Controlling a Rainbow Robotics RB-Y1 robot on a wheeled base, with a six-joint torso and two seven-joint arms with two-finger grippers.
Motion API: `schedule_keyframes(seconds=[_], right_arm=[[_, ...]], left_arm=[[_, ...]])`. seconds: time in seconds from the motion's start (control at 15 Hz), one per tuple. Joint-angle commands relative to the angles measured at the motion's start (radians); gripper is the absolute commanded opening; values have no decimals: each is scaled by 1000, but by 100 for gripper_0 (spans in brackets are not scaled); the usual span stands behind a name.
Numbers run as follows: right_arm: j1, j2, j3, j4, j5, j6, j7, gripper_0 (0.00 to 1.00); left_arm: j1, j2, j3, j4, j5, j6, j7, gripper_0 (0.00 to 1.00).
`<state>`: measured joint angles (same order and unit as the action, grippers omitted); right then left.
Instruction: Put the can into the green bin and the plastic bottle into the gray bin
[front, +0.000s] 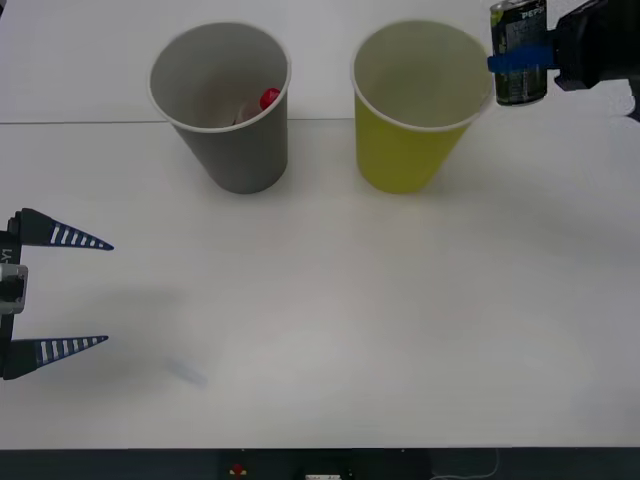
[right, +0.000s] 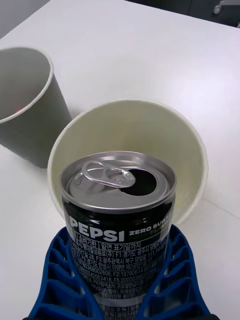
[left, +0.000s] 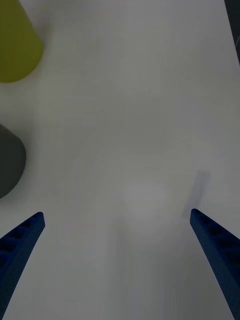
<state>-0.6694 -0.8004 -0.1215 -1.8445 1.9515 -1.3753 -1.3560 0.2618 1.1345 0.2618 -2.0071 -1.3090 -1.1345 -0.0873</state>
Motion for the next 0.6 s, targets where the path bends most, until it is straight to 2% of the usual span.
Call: schedule_keyframes(seconds=[0.07,0.4,0.6], right_arm=[[-108,3,97,103,76,-1,0,0],[-283,59,238,317,135,1,14,0],[-352,109,264,416,162,2,46,0]], left_arm=[[0,0,0,0,0,0,0,100],[0,0,0,0,0,0,0,100],[0,0,0,0,0,0,0,100]])
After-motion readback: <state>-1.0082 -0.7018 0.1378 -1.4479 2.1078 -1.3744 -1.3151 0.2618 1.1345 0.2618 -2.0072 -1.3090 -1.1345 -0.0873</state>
